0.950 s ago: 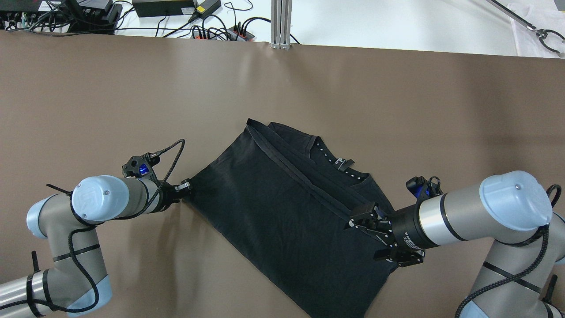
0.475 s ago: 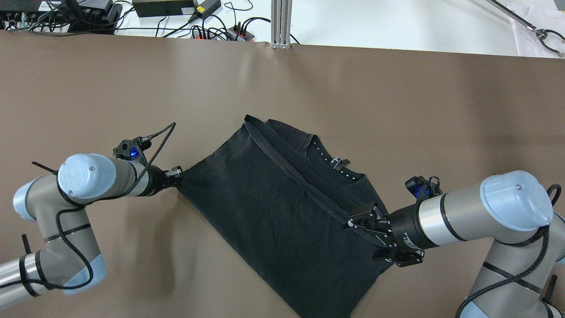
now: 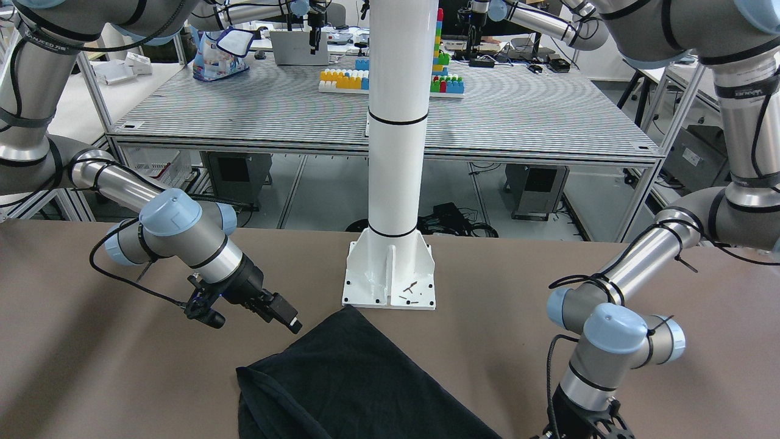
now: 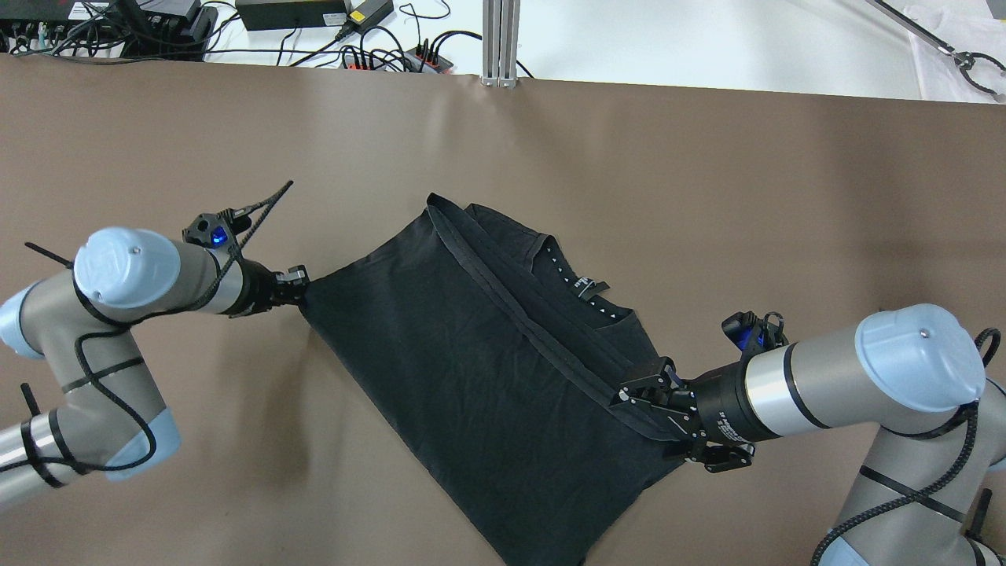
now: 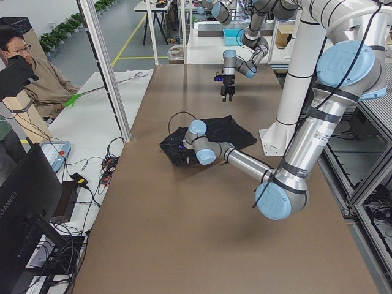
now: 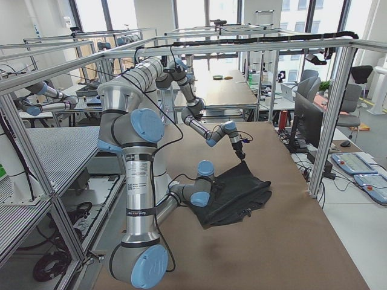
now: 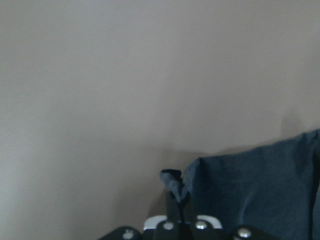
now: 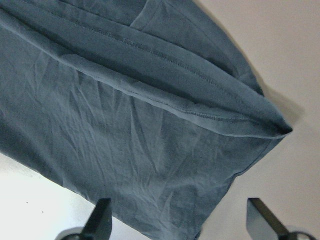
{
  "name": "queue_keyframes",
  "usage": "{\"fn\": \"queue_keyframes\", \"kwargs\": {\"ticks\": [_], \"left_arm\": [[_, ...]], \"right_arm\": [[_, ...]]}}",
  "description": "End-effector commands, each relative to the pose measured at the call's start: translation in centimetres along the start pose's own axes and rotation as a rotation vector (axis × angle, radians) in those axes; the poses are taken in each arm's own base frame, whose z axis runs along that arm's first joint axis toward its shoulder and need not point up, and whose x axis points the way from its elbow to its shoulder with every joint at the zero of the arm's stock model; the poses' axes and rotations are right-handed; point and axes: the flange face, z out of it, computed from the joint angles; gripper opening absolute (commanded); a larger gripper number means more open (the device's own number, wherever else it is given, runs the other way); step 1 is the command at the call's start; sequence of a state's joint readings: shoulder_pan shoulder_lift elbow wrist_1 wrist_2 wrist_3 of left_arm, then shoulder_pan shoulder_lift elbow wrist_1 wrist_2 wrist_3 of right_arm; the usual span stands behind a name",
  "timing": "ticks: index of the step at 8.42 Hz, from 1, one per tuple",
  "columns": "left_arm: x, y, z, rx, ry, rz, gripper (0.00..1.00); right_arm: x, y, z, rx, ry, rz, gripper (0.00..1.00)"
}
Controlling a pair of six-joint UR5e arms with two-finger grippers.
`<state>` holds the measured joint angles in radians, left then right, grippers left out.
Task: Fold clothes
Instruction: 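Grasp the shirt's other corner with the left gripper while the right gripper holds, then pull the left gripper's corner away from the robot, straightening the shirt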
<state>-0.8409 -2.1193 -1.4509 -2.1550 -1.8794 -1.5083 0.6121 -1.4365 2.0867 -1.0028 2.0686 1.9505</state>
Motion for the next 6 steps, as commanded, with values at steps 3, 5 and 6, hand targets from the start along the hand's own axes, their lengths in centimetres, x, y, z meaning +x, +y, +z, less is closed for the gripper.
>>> {"fn": "queue_keyframes", "kwargs": {"ticks": [3,5,6], "left_arm": [[19.6,-9.8,3.9,0.100,-0.044,-0.043,0.00],[20.2,-10.7,6.5,0.147,-0.045,-0.035,0.00],[20.9,-10.8,6.5,0.147,-0.050,-0.036,0.00]], "right_arm": [[-1.0,-0.6,0.0,0.092,-0.049,-0.006,0.95],[-1.2,-0.5,0.3,0.098,-0.052,-0.010,0.95],[-1.4,-0.5,0.4,0.103,-0.055,-0.022,0.95]]}}
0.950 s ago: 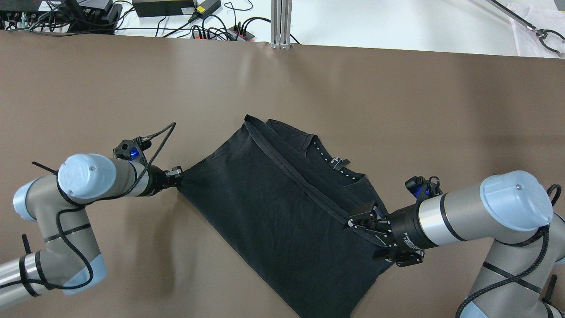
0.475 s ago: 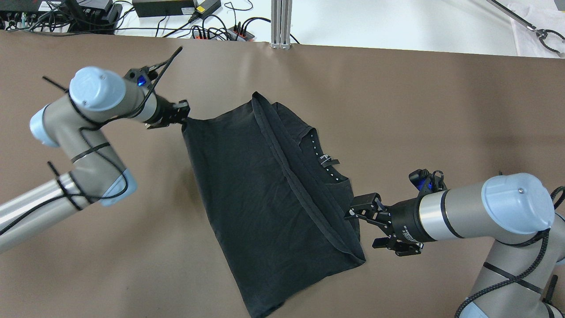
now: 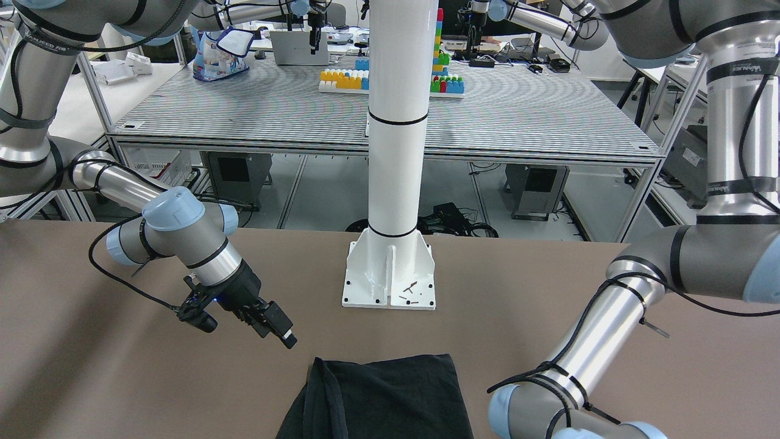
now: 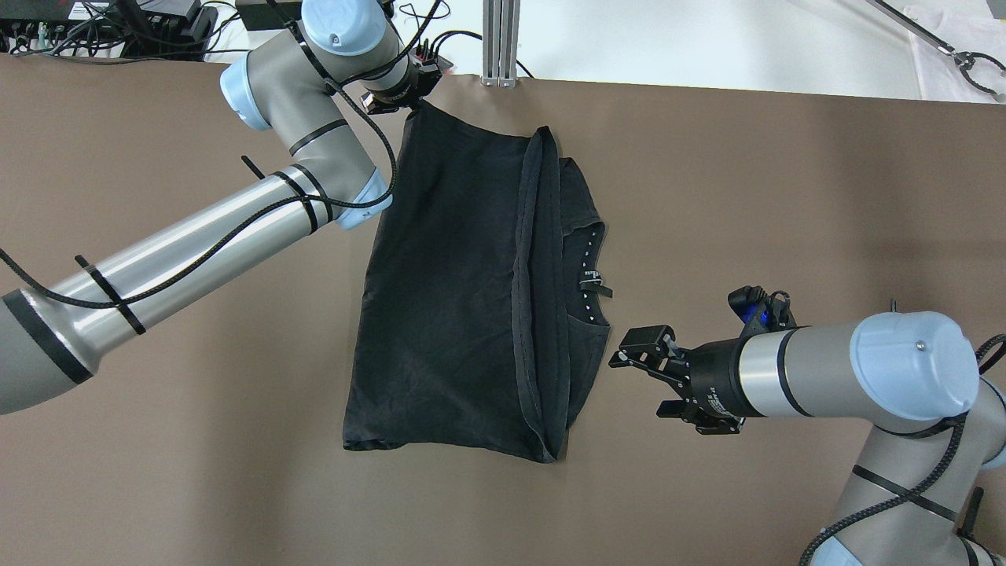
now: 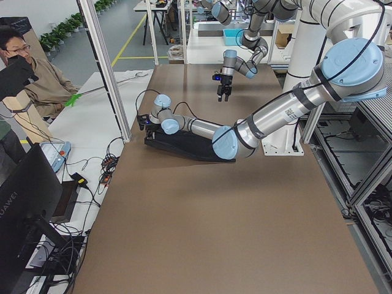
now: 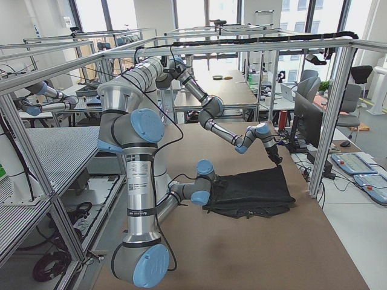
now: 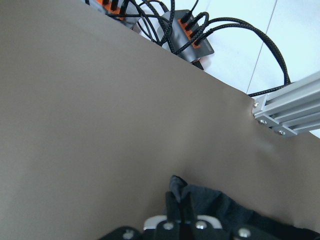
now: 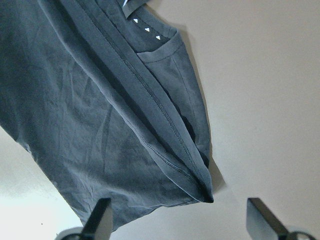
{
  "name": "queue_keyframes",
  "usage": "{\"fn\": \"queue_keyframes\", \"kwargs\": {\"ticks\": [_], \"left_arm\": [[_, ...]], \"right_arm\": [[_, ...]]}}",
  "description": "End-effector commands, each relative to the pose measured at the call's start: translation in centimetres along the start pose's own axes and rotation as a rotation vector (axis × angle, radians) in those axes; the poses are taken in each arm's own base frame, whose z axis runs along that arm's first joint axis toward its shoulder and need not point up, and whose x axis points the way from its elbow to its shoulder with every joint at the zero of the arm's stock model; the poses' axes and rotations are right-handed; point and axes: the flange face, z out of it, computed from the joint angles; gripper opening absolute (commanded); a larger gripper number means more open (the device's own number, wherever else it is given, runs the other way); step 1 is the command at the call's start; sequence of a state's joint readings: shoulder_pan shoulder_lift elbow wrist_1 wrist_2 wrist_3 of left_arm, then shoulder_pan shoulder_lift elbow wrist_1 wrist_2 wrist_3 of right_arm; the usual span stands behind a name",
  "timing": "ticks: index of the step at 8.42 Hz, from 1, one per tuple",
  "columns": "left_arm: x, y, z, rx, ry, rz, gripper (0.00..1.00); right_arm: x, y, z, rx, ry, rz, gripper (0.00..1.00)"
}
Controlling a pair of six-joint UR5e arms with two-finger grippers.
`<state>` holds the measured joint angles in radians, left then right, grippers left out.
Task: Fold clothes
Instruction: 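Pull the left gripper's corner away from the robot, straightening the shirt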
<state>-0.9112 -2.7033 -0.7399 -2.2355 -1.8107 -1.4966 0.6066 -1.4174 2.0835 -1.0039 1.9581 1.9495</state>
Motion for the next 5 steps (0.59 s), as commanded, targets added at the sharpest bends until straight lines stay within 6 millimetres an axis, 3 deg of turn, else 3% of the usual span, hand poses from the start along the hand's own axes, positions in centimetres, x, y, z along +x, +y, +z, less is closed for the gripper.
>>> {"fn": "queue_keyframes", "kwargs": {"ticks": [1,2,3,4,5], "left_arm": [[1.4,-0.5,1.0,0.025,-0.007,0.019,0.04],[1.7,-0.9,0.3,0.031,0.004,0.092,0.73],[1.8,-0.9,-0.3,0.034,0.019,0.101,1.00],[0.5,-1.1,-0.8,0.041,0.037,0.110,1.00],[-2.3,-0.8,-0.7,0.040,0.043,0.116,1.00]], "right_arm": [[-0.7,0.1,0.5,0.056,-0.026,-0.054,0.95],[-0.6,1.3,1.9,0.107,-0.030,-0.072,0.95],[-1.2,2.7,3.7,0.159,-0.031,-0.089,0.95],[-2.5,3.8,5.2,0.218,0.000,-0.113,0.95],[-3.9,5.2,6.2,0.215,0.044,-0.230,0.95]]}}
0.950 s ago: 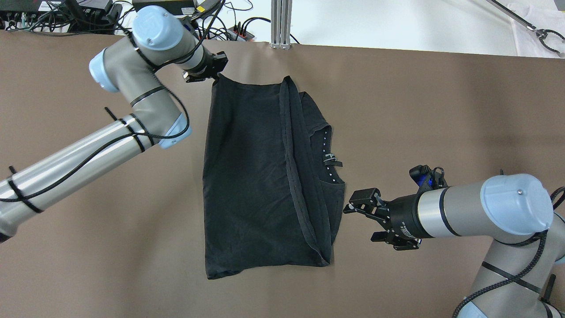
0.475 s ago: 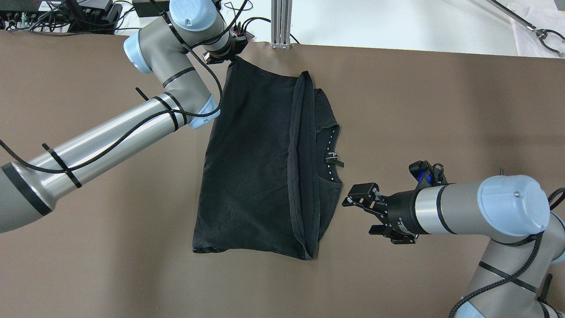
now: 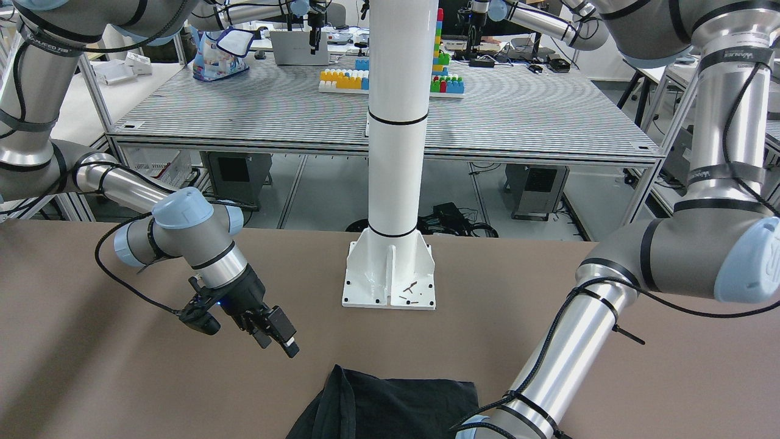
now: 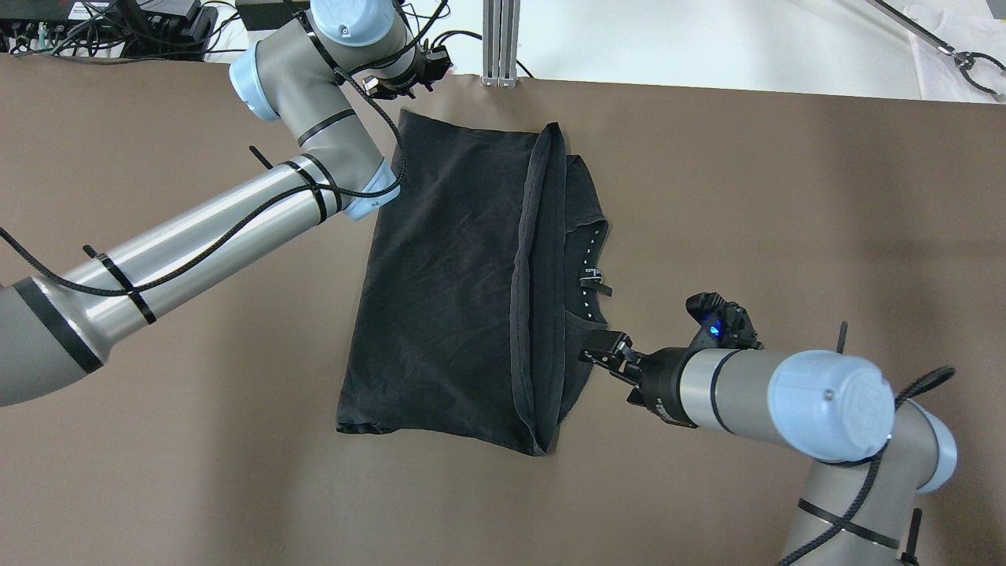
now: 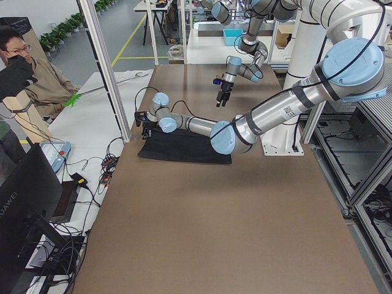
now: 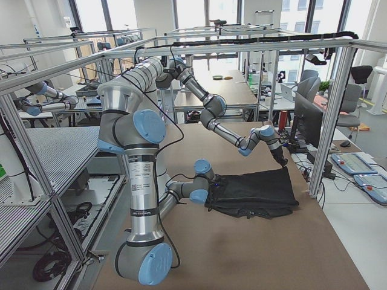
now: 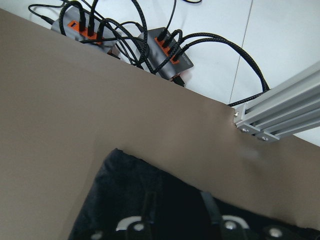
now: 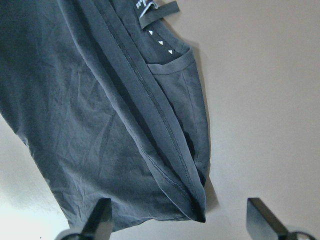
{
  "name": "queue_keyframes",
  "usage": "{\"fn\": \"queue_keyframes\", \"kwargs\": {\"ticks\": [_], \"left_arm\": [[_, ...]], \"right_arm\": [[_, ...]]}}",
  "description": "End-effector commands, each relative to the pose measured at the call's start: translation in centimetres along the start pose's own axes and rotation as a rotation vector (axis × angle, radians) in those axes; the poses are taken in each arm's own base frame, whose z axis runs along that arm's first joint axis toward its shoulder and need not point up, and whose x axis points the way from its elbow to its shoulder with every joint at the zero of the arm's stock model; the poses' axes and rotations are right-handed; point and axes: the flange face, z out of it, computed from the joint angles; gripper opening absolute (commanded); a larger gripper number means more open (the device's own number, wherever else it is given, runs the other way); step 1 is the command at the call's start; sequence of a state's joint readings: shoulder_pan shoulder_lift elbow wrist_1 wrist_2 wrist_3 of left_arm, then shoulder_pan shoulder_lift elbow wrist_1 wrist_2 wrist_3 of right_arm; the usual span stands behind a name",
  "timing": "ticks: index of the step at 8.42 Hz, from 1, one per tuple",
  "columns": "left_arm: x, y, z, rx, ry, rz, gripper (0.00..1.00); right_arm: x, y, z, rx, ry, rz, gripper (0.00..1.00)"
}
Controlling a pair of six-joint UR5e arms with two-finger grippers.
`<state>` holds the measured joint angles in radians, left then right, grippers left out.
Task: Fold clothes
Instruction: 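Move the right gripper to the shirt's near edge and grasp the seam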
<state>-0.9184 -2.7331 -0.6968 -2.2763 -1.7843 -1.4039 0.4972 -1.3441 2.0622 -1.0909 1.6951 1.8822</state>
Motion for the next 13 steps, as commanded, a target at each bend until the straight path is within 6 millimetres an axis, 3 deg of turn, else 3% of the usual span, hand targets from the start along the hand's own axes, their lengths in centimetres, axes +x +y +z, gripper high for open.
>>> {"fn": "queue_keyframes", "kwargs": {"ticks": [1,3,4,5,6,8,11,12,13], "left_arm": [[-5.0,0.7,-0.9,0.010,0.031,0.019,1.00],[-5.7,1.5,-0.9,0.032,0.031,0.010,1.00],[-5.7,1.4,-0.9,0.039,0.028,0.009,1.00],[-6.2,1.4,-0.6,0.039,0.024,0.008,1.00],[-6.4,1.5,-0.5,0.044,0.019,0.005,1.00],[-6.5,1.4,-0.8,0.058,0.027,-0.001,1.00],[-6.9,1.6,-0.6,0.055,0.021,-0.007,1.00],[-6.9,1.6,-0.6,0.056,0.022,-0.008,1.00],[-7.0,1.6,-0.6,0.057,0.022,-0.011,1.00]], "right_arm": [[-2.1,3.8,2.8,0.029,0.086,-0.275,0.93],[-2.1,5.7,6.3,-0.025,0.127,-0.647,0.66],[-2.9,7.3,9.2,-0.048,0.148,-0.717,0.54],[-3.8,8.6,11.5,-0.062,0.164,-0.757,0.53],[-4.3,8.9,12.7,-0.068,0.183,-0.806,0.49],[-3.9,8.8,13.0,-0.084,0.215,-0.902,0.47],[-3.2,9.2,13.4,-0.086,0.228,-0.909,0.47],[-3.2,9.3,13.4,-0.087,0.226,-0.909,0.44],[-3.2,9.7,13.4,-0.092,0.225,-0.910,0.33]]}}
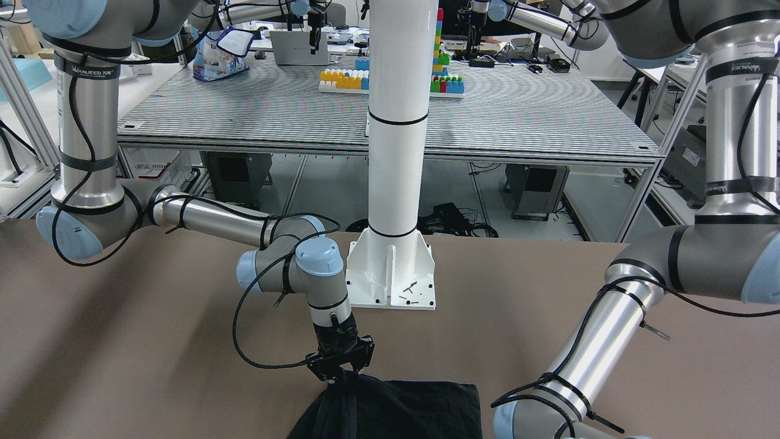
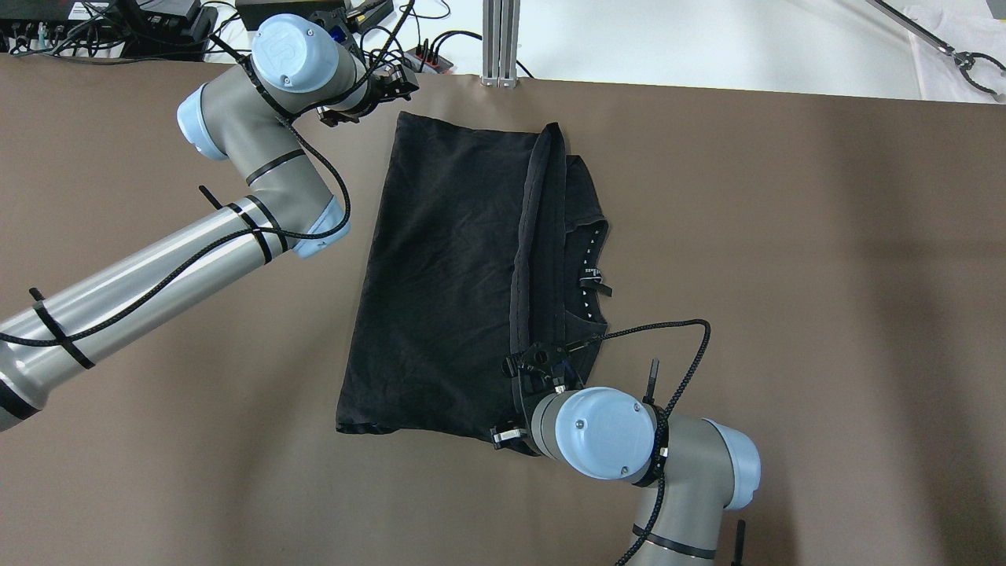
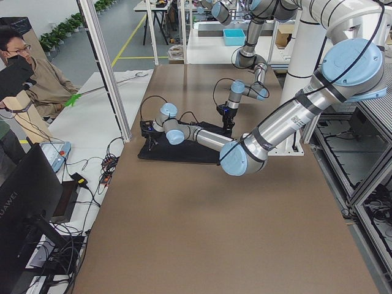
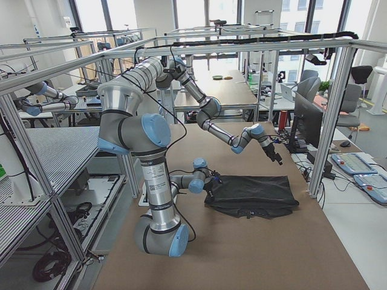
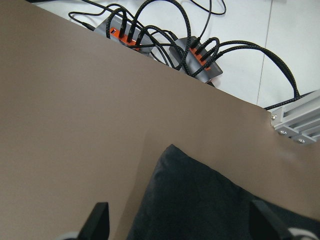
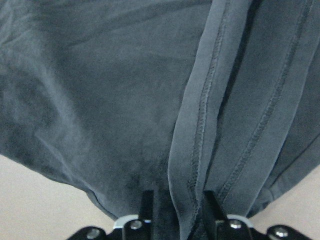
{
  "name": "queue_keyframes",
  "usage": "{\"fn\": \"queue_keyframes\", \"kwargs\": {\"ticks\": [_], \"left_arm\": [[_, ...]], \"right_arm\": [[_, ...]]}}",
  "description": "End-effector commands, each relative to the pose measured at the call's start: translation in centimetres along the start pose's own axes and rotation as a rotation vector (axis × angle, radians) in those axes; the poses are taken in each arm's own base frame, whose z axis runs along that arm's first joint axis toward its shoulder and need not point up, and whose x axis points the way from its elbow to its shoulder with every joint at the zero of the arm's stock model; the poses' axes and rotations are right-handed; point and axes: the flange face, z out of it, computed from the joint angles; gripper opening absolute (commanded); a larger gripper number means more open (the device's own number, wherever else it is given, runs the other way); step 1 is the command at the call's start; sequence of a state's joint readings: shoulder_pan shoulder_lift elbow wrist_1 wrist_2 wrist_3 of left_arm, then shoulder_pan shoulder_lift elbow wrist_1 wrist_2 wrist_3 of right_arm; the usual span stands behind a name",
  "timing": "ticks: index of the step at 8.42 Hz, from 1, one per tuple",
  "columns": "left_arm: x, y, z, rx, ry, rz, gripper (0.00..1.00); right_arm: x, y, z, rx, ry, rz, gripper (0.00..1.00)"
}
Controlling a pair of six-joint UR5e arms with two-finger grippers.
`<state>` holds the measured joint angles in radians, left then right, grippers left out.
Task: Fold clothes
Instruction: 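Move the right gripper to the shirt's near edge and grasp the seam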
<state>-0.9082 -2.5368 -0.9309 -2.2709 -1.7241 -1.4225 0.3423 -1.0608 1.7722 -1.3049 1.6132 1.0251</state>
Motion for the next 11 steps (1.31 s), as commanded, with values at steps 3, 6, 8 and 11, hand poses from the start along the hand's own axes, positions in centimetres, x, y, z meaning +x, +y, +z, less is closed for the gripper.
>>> {"fn": "queue_keyframes", "kwargs": {"ticks": [3,6,8,11], "left_arm": [[0.2,0.6,-0.1,0.010,0.006,-0.021,1.00],[0.8,2.0,0.0,0.024,0.010,-0.023,1.00],[1.2,2.1,-0.4,0.024,0.021,-0.033,1.00],[0.0,3.7,-0.7,0.016,0.032,-0.026,1.00]], "right_arm": [[0.2,0.9,0.4,-0.022,0.012,-0.007,0.00],[2.8,2.1,-3.4,-0.039,-0.013,-0.057,0.00],[5.5,3.5,-4.1,-0.065,0.022,-0.064,0.00],[9.9,8.6,-6.1,-0.110,0.032,0.049,0.00]]}}
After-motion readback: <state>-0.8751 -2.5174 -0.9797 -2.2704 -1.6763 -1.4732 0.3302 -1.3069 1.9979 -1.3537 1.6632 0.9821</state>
